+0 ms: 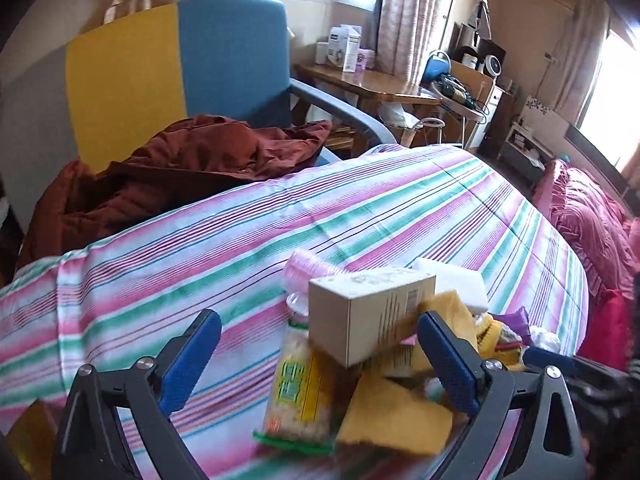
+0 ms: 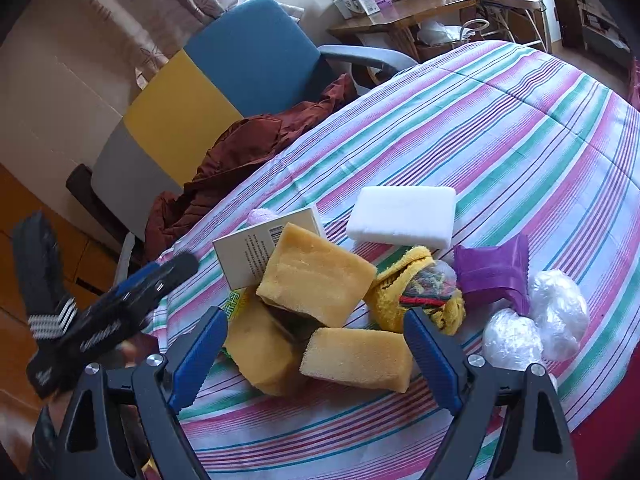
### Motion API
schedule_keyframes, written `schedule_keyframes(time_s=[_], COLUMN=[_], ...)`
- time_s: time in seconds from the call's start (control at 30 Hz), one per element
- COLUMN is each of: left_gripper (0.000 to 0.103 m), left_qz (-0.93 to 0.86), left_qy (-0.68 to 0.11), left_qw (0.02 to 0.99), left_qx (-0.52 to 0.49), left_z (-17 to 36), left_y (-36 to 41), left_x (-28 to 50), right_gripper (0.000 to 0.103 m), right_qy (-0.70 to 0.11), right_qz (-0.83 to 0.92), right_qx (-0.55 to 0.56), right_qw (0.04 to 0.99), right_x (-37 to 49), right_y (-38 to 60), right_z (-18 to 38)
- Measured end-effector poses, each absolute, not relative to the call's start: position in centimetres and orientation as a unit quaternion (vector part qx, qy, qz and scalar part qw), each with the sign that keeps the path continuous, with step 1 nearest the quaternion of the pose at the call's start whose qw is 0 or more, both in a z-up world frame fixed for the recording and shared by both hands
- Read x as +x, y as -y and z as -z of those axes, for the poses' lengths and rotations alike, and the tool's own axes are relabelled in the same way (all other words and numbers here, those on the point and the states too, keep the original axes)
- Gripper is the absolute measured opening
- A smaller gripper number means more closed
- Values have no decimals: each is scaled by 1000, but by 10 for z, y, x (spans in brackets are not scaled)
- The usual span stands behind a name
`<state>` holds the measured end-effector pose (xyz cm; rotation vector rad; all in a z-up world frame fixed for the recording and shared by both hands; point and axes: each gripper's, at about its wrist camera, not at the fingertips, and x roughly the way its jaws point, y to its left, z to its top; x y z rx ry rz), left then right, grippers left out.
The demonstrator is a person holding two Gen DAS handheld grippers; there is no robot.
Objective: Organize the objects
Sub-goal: 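Move both tools back over the pile of sponges and boxes, then grasp the white medicine box with the left tool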
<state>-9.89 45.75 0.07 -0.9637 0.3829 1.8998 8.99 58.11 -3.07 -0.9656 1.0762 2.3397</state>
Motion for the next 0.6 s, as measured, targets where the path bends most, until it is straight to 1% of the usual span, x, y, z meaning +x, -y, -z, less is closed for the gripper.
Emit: schedule_keyframes(time_s=[0.17, 0.3, 0.4, 0.47, 0.53, 0.57, 0.6], left_gripper=[100, 102, 102, 102, 92, 77, 72], left_qz=[-763, -748, -730, -714, -695, -687, -678], left_qy=[-166, -154, -149, -133, -116, -117, -123], left_qw=[476, 494, 507, 515, 533, 542, 551], left_qx=[-405, -415, -433, -455, -468, -469, -471], left_z=[17, 26, 35, 41, 43, 43, 44], left_y=[-485, -500, -515, -521, -522, -522, -521], left_x=[-114, -127, -134, -139, -135, -130, -125], right_gripper=[91, 91, 91, 91, 91, 91, 91], right_qy=[-374, -371, -368, -368, -367, -367, -367], right_qz=[-836, -836, -836, -835, -834, -834, -833], right_qx=[-360, -366, -370, -370, -372, -373, -374], right_qw=[180, 172, 172, 172, 175, 176, 177], right_x=[85, 83, 82, 82, 82, 82, 81], right_y=[-576, -574, -574, -574, -574, -575, -575], right_z=[33, 35, 36, 36, 37, 38, 38])
